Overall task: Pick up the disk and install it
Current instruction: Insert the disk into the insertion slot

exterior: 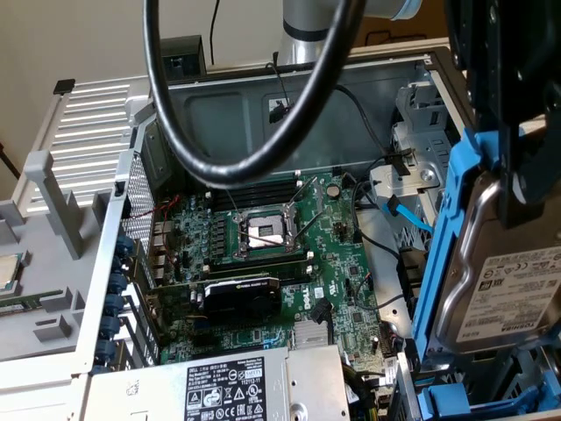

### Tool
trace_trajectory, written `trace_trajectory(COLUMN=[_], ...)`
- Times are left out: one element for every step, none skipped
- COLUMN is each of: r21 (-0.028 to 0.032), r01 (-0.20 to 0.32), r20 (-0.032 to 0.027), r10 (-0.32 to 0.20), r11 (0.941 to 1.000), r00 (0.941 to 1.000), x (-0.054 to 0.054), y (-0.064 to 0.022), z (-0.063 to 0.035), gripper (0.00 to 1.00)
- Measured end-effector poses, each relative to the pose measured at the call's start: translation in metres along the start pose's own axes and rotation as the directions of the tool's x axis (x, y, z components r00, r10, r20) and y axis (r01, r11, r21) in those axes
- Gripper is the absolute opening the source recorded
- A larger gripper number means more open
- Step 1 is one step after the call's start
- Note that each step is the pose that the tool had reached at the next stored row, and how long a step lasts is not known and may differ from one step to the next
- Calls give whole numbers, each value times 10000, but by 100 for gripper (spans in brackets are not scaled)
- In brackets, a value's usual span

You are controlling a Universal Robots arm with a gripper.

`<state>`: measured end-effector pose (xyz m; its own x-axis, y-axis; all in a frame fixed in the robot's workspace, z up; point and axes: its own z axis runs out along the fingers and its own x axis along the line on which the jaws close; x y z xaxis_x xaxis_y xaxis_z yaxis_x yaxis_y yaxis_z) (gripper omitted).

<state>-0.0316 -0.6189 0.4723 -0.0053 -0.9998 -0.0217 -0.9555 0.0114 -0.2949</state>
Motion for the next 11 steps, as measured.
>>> trace_trajectory(r21=[1,1,1,1,1,1,1,1,1,0,1], r01=[0,1,1,2,2,2,2,2,2,2,2], r20=[-1,-1,-2,-1,-1,-2,-1,-2,-1,-2,-2], r10=[0,-1,-1,-2,-2,-2,-2,-2,-2,-2,-2], r11=[10000,10000,10000,10000,10000,10000,10000,10000,10000,10000,10000], r00=[10000,10000,10000,10000,10000,10000,10000,10000,10000,10000,10000], x=[0,0,0,0,0,0,0,0,0,1,1], y=[1,2,2,3,4,6,8,10,12,14,15], z=[1,3,5,8,12,17,24,31,37,42,47], gripper=[37,37,37,37,37,37,37,37,37,37,37])
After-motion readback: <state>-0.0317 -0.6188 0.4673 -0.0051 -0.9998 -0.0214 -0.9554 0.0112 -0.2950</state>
